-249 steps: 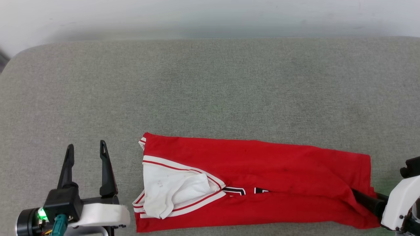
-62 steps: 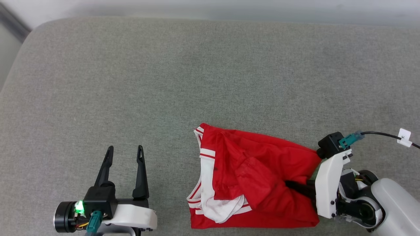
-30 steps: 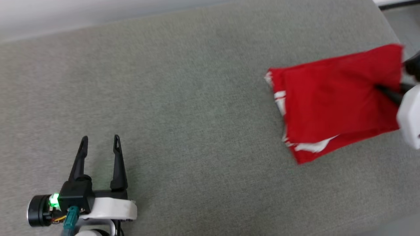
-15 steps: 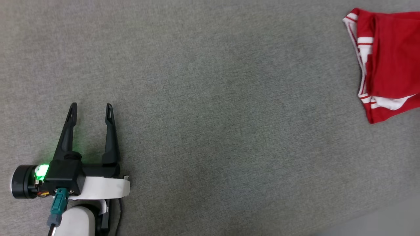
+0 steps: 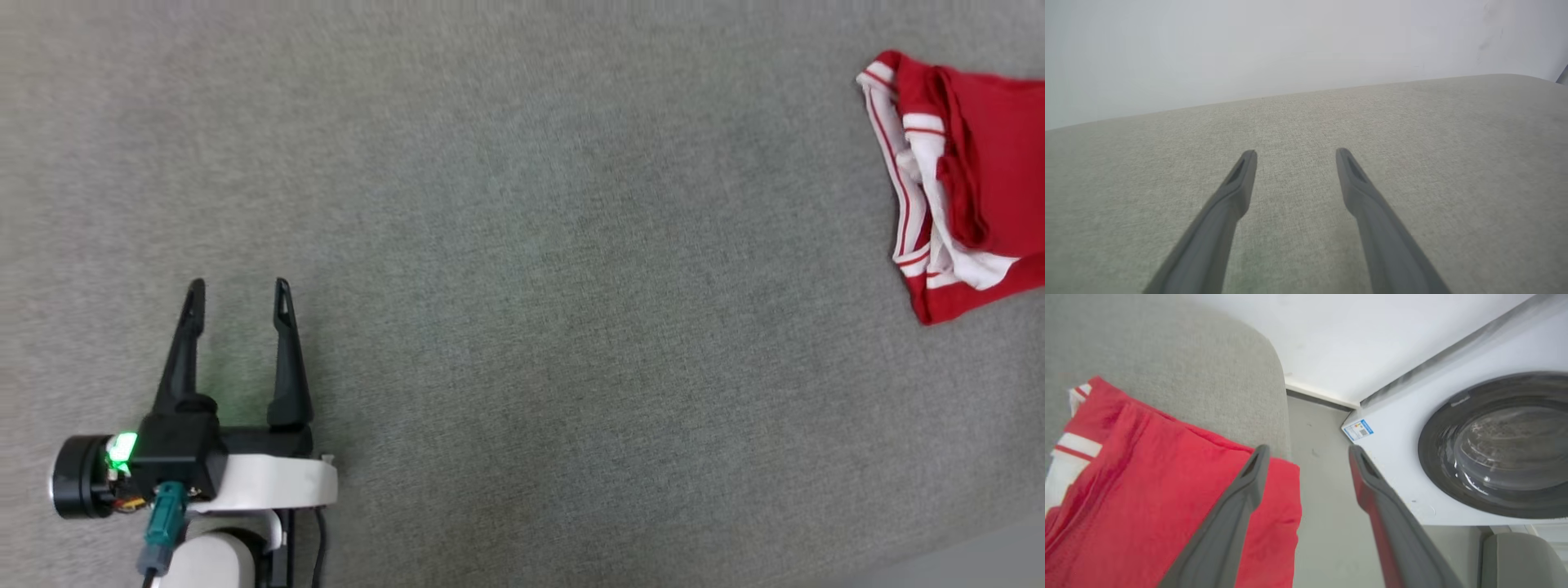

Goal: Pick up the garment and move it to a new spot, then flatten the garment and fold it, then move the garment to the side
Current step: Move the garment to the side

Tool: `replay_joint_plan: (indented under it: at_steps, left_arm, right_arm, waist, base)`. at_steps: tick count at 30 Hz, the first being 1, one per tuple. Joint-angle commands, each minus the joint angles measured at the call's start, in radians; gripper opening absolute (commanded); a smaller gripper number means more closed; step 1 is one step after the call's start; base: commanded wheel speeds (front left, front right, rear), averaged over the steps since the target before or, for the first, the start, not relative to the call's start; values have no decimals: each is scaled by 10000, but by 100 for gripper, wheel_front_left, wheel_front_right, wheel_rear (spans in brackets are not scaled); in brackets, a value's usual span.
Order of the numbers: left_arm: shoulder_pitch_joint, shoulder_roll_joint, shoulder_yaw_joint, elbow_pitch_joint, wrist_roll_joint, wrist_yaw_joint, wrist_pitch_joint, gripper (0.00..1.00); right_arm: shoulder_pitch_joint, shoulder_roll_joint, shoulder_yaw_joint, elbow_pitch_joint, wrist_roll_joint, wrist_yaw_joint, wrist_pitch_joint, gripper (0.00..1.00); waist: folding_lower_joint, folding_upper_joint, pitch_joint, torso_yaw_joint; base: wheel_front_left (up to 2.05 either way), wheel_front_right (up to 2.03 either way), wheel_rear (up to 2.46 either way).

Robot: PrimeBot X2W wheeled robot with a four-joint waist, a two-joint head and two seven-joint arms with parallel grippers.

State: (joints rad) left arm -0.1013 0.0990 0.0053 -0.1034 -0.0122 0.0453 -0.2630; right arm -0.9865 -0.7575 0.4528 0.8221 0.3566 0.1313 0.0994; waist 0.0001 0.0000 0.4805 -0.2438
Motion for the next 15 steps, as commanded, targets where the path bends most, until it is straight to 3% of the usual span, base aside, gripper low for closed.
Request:
replay_joint_plan:
  at_steps: [1, 5, 9, 15]
  left_arm:
    - [222, -95, -37, 35, -76, 109, -22, 100]
    - [618, -244, -51, 60, -207, 209, -22, 100]
    - [832, -320, -111, 75, -237, 219, -22, 100]
    - [1222, -414, -264, 183, -270, 264, -22, 100]
  right_arm:
    - [-102, 92, -318, -176, -393, -10, -873, 100]
    - [246, 488, -1032, -700, -1251, -10, -2536, 100]
    - [654, 944, -1691, -1304, -1732, -9, -3298, 100]
    - [2226, 2350, -2704, -3590, -2354, -9, -3637, 100]
  waist:
    - [-1, 0, -742, 354]
    - [-1, 0, -1378, 704]
    - [-1, 0, -1785, 1027]
    - [-1, 0, -2487, 1630]
  base:
    - [0, 0, 0]
    - [0, 0, 0]
    - [0, 0, 0]
    - [0, 0, 0]
